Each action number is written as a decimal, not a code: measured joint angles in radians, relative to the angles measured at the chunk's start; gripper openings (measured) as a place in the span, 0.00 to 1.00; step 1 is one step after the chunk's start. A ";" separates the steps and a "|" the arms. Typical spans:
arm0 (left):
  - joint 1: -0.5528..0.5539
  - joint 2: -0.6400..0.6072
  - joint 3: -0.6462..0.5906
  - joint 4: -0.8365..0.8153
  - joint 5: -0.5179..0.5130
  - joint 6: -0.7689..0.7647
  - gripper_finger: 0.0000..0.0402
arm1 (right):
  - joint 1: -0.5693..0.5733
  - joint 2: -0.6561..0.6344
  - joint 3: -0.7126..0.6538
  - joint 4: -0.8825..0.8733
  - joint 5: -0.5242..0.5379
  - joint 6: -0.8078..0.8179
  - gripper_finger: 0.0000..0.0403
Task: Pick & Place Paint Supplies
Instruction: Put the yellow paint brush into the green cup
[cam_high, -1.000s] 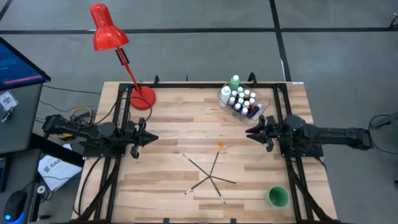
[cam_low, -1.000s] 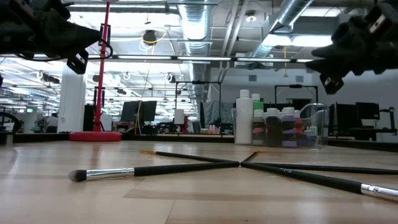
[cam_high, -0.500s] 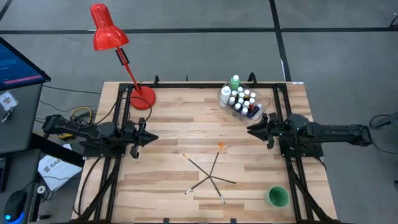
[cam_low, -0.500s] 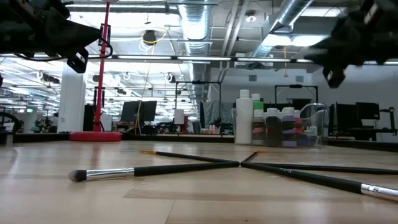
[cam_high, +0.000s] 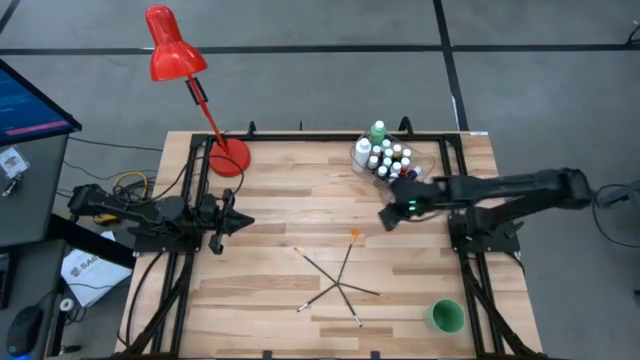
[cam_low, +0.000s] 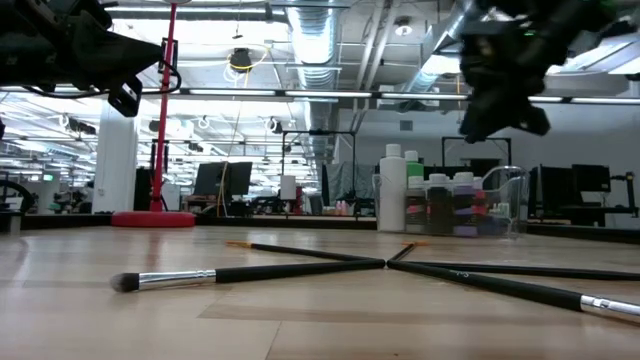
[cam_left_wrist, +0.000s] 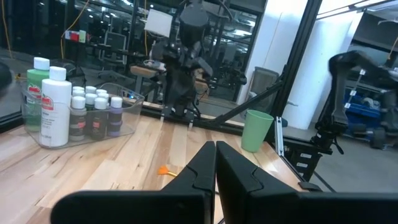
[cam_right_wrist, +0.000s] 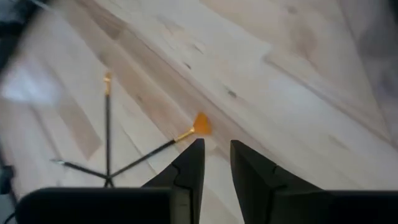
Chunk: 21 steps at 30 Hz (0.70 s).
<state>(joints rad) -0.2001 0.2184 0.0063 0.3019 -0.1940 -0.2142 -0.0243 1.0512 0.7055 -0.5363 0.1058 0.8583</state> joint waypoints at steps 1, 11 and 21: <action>0.000 0.000 0.000 0.000 0.000 0.000 0.00 | 0.003 0.060 0.040 -0.021 0.000 0.012 0.18; 0.000 0.000 0.000 0.006 0.000 0.000 0.00 | 0.004 0.528 0.404 -0.291 -0.031 -0.053 0.26; 0.000 0.000 0.000 0.009 0.000 0.000 0.00 | 0.004 0.750 0.522 -0.302 -0.038 0.010 0.59</action>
<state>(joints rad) -0.1997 0.2184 0.0059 0.3108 -0.1936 -0.2143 -0.0201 1.8016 1.2275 -0.8380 0.0681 0.8685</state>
